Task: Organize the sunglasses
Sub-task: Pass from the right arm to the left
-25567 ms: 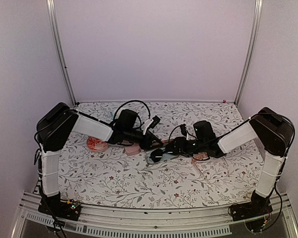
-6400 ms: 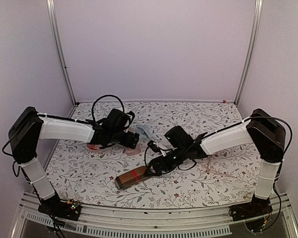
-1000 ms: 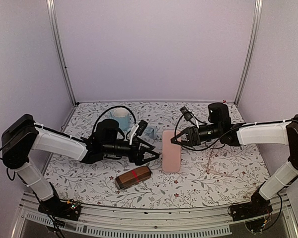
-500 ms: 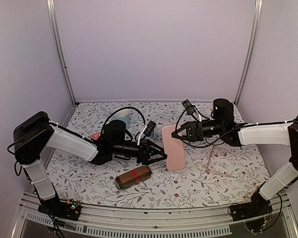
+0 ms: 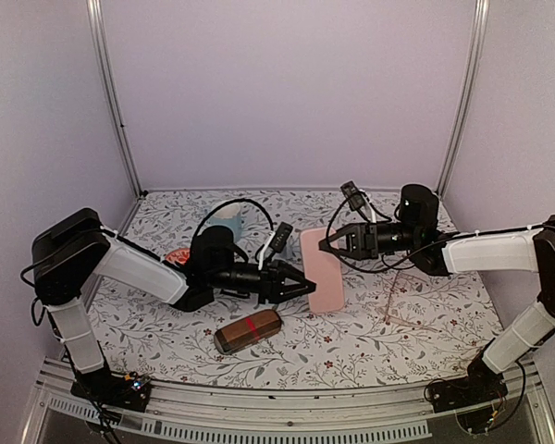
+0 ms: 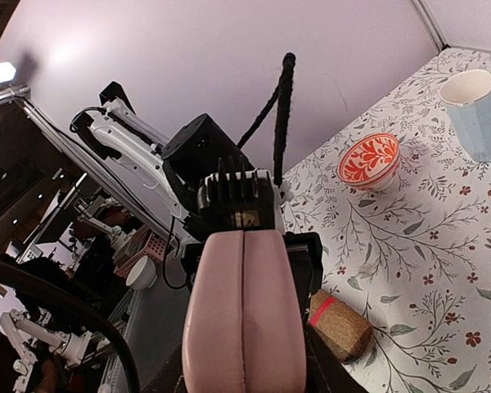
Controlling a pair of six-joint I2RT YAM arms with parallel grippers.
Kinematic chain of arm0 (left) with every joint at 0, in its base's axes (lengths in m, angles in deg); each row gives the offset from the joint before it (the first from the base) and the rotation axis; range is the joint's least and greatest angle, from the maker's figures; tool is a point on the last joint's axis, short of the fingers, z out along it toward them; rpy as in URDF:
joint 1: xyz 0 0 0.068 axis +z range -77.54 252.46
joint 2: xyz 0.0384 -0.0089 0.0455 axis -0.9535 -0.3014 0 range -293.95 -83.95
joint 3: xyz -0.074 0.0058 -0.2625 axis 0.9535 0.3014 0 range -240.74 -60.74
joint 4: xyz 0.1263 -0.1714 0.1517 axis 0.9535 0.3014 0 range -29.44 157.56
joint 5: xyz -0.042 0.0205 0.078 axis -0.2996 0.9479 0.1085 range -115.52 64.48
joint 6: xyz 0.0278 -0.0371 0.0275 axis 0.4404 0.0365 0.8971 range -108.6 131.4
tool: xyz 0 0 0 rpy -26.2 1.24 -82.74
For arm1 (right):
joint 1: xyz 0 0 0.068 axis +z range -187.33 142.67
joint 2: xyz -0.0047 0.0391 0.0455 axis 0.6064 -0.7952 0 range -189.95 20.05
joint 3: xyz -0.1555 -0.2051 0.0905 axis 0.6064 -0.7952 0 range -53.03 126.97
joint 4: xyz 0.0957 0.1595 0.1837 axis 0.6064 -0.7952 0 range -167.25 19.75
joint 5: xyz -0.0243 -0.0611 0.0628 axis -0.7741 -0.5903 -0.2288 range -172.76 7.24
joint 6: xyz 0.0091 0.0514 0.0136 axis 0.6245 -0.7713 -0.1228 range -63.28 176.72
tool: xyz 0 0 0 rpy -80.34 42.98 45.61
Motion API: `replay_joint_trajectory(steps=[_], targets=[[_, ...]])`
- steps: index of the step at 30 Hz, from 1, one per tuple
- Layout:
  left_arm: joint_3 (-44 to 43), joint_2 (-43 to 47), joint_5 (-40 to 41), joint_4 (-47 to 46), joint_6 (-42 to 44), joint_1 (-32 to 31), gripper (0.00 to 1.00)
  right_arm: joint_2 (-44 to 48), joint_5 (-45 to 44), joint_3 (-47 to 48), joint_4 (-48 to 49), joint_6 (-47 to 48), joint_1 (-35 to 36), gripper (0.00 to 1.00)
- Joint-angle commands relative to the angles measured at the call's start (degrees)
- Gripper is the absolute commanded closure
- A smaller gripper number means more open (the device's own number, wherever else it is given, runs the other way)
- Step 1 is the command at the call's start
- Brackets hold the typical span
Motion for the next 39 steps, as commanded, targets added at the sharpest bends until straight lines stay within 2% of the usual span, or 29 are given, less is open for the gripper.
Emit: replay_joint_trajectory(steps=[1, 3, 6, 13, 20, 30, 34, 39], targets=[[-0.38, -0.35, 0.08, -3.04, -0.5, -0.59, 0.71, -0.81, -1.05, -0.59, 4.37, -2.29, 0.06, 0.63], [-0.31, -0.03, 0.57, -2.63, -0.49, -0.57, 0.76, -0.93, -1.75, -0.74, 4.31, -2.36, 0.06, 0.6], [-0.09, 0.57, 1.32, -1.69, -0.33, -0.55, 0.79, -1.0, -2.81, -0.76, 3.54, -2.32, 0.05, 0.53], [0.84, 3.07, 7.63, 2.25, -2.98, 0.61, 0.84, 1.42, -12.1, -0.12, -8.12, 2.75, 0.16, 0.21], [-3.39, 5.1, 19.85, 18.08, 1.27, -0.83, 0.88, 4.22, -26.72, 3.44, -21.97, 8.58, 4.71, 0.01], [-9.13, 5.05, 31.77, 31.23, 4.01, -4.24, 0.89, -1.31, -49.35, 12.41, -34.14, 10.52, 14.68, 0.0], [-10.3, 4.91, 34.04, 33.46, 4.2, -4.82, 0.89, -2.51, -54.29, 13.43, -35.78, 10.39, 16.92, 0.04], [-10.54, 4.66, 34.72, 34.13, 4.23, -5.03, 0.9, -2.84, -56.09, 13.74, -36.36, 10.27, 17.43, 0.11]])
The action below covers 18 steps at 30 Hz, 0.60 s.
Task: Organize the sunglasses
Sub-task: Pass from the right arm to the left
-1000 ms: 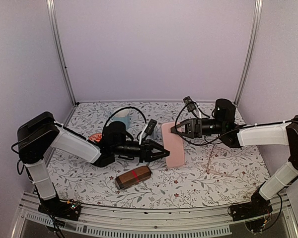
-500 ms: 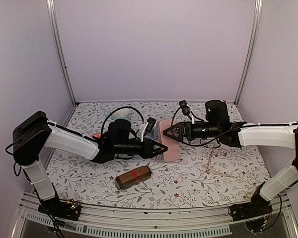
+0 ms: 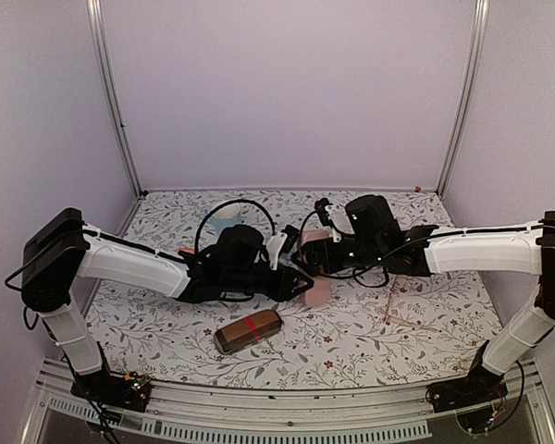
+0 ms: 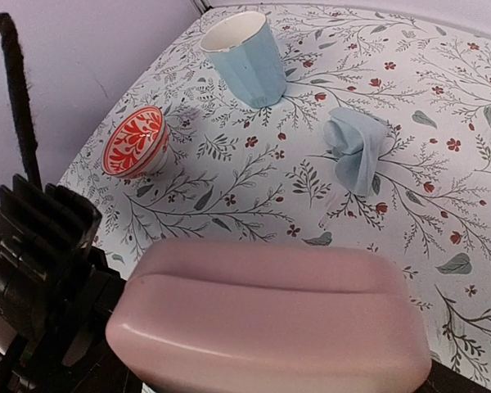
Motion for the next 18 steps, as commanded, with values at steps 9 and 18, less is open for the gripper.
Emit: replay_joint_trajectory(steps=[9, 18], targets=[[-1.94, 1.21, 4.46, 0.83, 1.07, -0.46, 0.91, 0.74, -3.22, 1.36, -1.1, -0.18, 1.5, 0.01], [-1.62, 1.43, 4.76, 0.66, 1.18, -0.45, 0.92, 1.22, -4.99, 0.78, -2.74, -0.85, 1.52, 0.04]])
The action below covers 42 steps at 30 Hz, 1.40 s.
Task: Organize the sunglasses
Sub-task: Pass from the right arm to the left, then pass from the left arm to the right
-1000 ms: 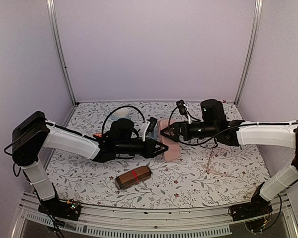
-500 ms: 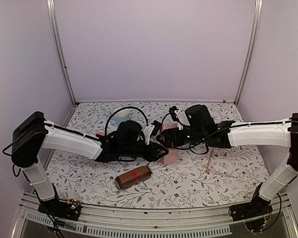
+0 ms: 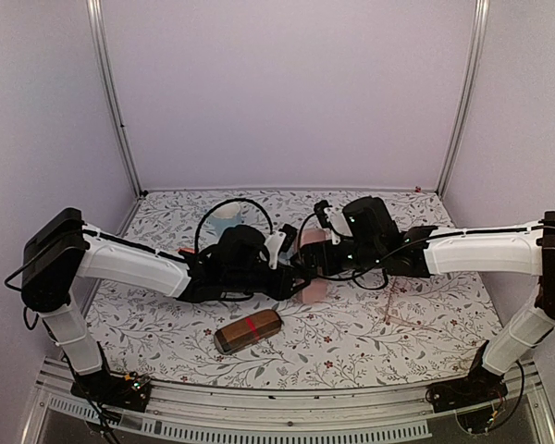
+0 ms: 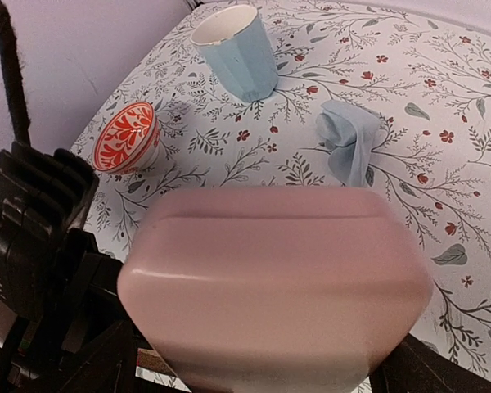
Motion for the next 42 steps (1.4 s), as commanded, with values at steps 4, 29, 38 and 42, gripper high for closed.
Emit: replay_joint_trajectory(steps=[4, 29, 38, 42], targets=[[-1.06, 1.37, 0.8, -1.18, 0.62, -0.23, 0.92, 1.12, -1.5, 0.68, -0.91, -1.12, 0.43, 0.09], [5.73, 6.41, -8.5, -8.29, 6.38, 0.99, 0.14, 5.9, 12.35, -2.7, 0.4, 5.41, -7.52, 0.42], [9.54, 6.14, -31.0, -14.48, 8.61, 7.05, 0.01, 8.1, 34.59, -3.5, 0.41, 17.67, -9.15, 0.43], [9.47, 5.73, -33.82, -16.4, 9.44, 7.25, 0.01, 8.13, 40.63, -4.09, 3.39, 17.42, -9.11, 0.43]])
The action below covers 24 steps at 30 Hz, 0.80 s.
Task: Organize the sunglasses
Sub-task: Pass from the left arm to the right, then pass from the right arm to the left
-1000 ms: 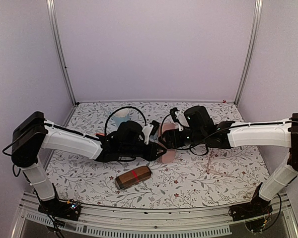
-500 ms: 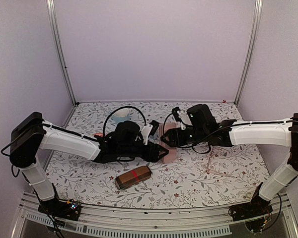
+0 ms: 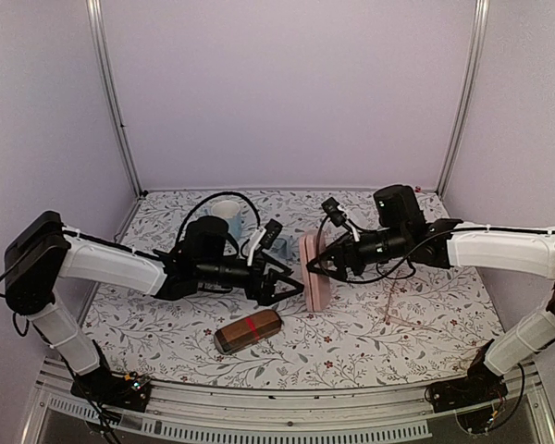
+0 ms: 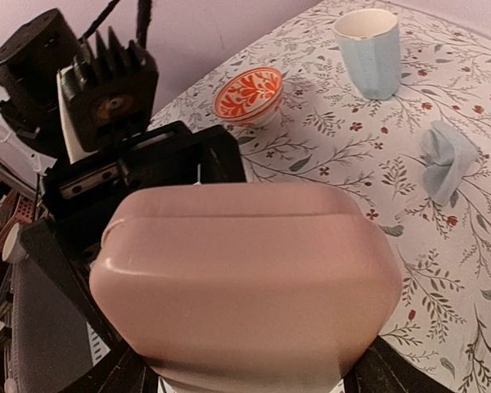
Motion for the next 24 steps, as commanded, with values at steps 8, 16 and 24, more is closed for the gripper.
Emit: replay_joint_trajectory(steps=[8, 16, 24], targets=[[-1.29, -2.65, -9.82, -5.16, 2.56, 0.36, 0.01, 1.28, 16.97, -1.71, 10.34, -0.03, 0.12, 0.44], [-2.46, -3.81, -11.56, -6.1, 2.41, -0.17, 0.1, 0.18, 20.0, -2.47, 13.41, -1.89, 0.13, 0.45], [-3.07, -4.88, -14.04, -8.57, 1.69, -1.27, 0.18, -0.48, 21.26, -2.9, 14.84, -2.62, 0.21, 0.45]])
